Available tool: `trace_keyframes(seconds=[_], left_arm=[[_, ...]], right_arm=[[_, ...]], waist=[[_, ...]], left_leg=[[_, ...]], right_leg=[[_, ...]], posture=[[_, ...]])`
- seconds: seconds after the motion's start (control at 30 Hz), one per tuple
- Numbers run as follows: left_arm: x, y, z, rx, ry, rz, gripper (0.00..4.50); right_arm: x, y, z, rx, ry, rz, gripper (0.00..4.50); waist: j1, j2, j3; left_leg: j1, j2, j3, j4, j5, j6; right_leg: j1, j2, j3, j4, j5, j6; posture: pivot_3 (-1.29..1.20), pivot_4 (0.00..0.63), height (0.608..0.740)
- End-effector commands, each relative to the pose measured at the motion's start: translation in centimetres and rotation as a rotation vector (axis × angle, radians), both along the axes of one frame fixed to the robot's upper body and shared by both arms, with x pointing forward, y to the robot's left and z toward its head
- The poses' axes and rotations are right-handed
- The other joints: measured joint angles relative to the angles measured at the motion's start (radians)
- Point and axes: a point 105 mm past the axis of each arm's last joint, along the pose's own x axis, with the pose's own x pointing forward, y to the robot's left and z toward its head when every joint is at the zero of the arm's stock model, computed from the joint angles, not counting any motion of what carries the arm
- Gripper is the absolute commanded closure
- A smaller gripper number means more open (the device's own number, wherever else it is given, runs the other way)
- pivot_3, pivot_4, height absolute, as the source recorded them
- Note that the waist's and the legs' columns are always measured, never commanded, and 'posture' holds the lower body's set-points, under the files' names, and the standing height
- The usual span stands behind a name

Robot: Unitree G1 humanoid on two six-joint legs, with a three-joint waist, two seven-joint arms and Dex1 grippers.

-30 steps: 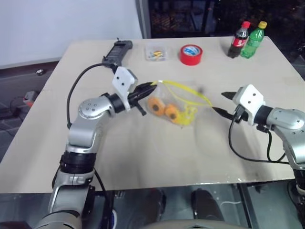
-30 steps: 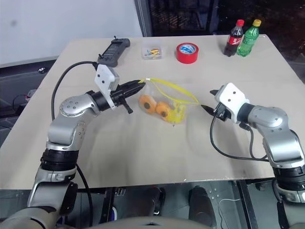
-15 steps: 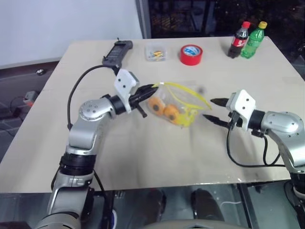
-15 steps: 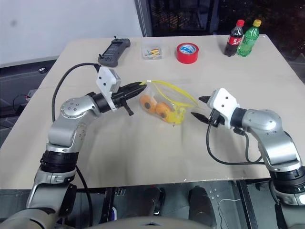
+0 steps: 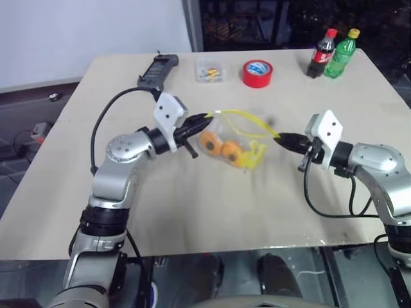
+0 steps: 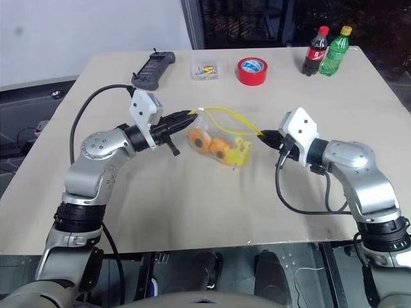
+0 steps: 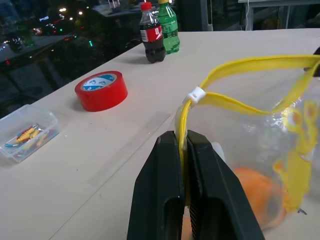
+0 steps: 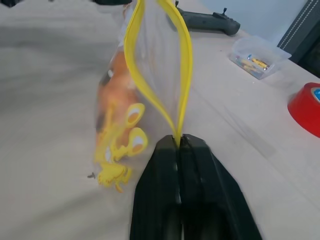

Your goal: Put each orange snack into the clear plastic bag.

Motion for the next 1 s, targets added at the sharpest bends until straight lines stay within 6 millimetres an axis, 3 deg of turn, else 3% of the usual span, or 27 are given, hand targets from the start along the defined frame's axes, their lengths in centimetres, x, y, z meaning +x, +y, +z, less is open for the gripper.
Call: trace_keyframes(seconds=[0.03, 0.17, 0.27, 0.33, 0.4, 0.5, 0.67, 0.73, 0.83, 0.9, 1.0], left_arm=[[-0.2, -0.1, 1.8, -0.015, -0.068, 0.001, 4.50], [2.6, 0.8, 4.2, 0.003, -0.190, 0.108, 4.50], [3.6, 1.1, 5.9, 0.016, -0.270, 0.123, 4.50], [3.4, 1.0, 5.7, 0.044, -0.292, 0.097, 4.50], [2.5, 0.5, 3.5, 0.113, -0.293, 0.051, 4.50], [0.3, -0.6, -1.2, 0.251, -0.279, -0.033, 4.50], [-2.2, -1.9, -4.9, 0.319, -0.253, -0.110, 4.50], [-3.1, -2.2, -5.7, 0.337, -0.244, -0.129, 4.50], [-3.2, -2.1, -5.3, 0.363, -0.280, -0.110, 4.50], [-3.0, -2.0, -4.8, 0.391, -0.317, -0.100, 4.50], [-2.8, -2.3, -4.4, 0.426, -0.371, -0.090, 4.50]], right_arm=[[1.0, -0.3, 2.4, 0.048, -0.079, -0.037, 4.45], [4.8, -2.5, 5.5, 0.023, -0.267, -0.218, 4.45], [5.5, -3.3, 7.6, -0.010, -0.378, -0.240, 4.45], [5.2, -3.5, 8.2, -0.047, -0.421, -0.223, 4.45], [4.2, -3.5, 6.9, -0.118, -0.422, -0.179, 4.45], [2.2, -3.0, 2.9, -0.247, -0.355, -0.091, 4.45], [0.1, -2.9, -2.3, -0.385, -0.262, -0.013, 4.45], [-1.1, -3.3, -4.0, -0.417, -0.212, 0.003, 3.44], [-2.0, -3.9, -2.2, -0.417, -0.271, -0.055, 2.14], [-2.9, -2.9, -0.4, -0.399, -0.318, -0.023, 2.14], [-3.8, 0.4, 1.7, -0.359, -0.418, 0.053, 2.14]], waist=[[-0.002, 0.000, 0.000], [0.000, 0.000, 0.000], [0.001, 0.000, 0.000], [-0.003, 0.000, 0.000], [-0.006, 0.000, 0.000], [-0.008, 0.000, -0.001], [-0.006, 0.001, 0.000], [0.001, 0.001, 0.000], [0.007, 0.002, 0.000], [0.004, 0.002, 0.000], [-0.005, 0.002, 0.000]], left_leg=[[0.000, 0.000, 0.000, 0.000, 0.000, 0.000], [0.000, 0.000, 0.000, 0.000, 0.000, 0.000], [0.000, 0.000, 0.000, 0.000, 0.000, 0.000], [-0.001, 0.000, 0.000, 0.000, 0.000, 0.000], [-0.001, -0.001, 0.000, -0.004, -0.001, 0.002], [-0.001, -0.001, 0.000, -0.007, -0.001, 0.002], [-0.003, -0.001, 0.000, -0.006, -0.002, 0.003], [0.001, -0.001, 0.001, -0.005, -0.002, 0.003], [0.004, -0.001, 0.001, -0.005, -0.001, 0.002], [0.004, -0.001, 0.001, -0.004, -0.001, 0.002], [0.004, -0.001, 0.001, -0.004, -0.001, 0.002]], right_leg=[[0.000, 0.000, 0.000, 0.000, 0.000, 0.000], [0.000, 0.000, 0.000, 0.001, 0.000, 0.000], [0.000, 0.000, -0.001, 0.001, 0.000, 0.000], [0.000, 0.000, -0.001, -0.002, 0.000, 0.000], [-0.001, -0.002, -0.001, -0.007, 0.000, 0.000], [-0.001, -0.002, -0.002, -0.011, 0.000, -0.001], [-0.003, -0.002, -0.001, -0.009, 0.001, 0.000], [-0.001, -0.002, 0.000, -0.004, 0.001, 0.000], [0.001, -0.002, 0.000, -0.002, 0.001, 0.000], [0.001, -0.001, 0.000, -0.001, 0.001, 0.000], [0.001, -0.001, 0.001, -0.001, 0.001, 0.000]], posture=[[0.00, 0.150, 0.740], [0.00, 0.150, 0.740], [0.00, 0.150, 0.740], [0.00, 0.150, 0.740], [0.00, 0.150, 0.740], [0.00, 0.150, 0.740], [0.00, 0.150, 0.740], [0.00, 0.150, 0.740], [0.00, 0.150, 0.740], [0.00, 0.150, 0.740], [0.00, 0.150, 0.740]])
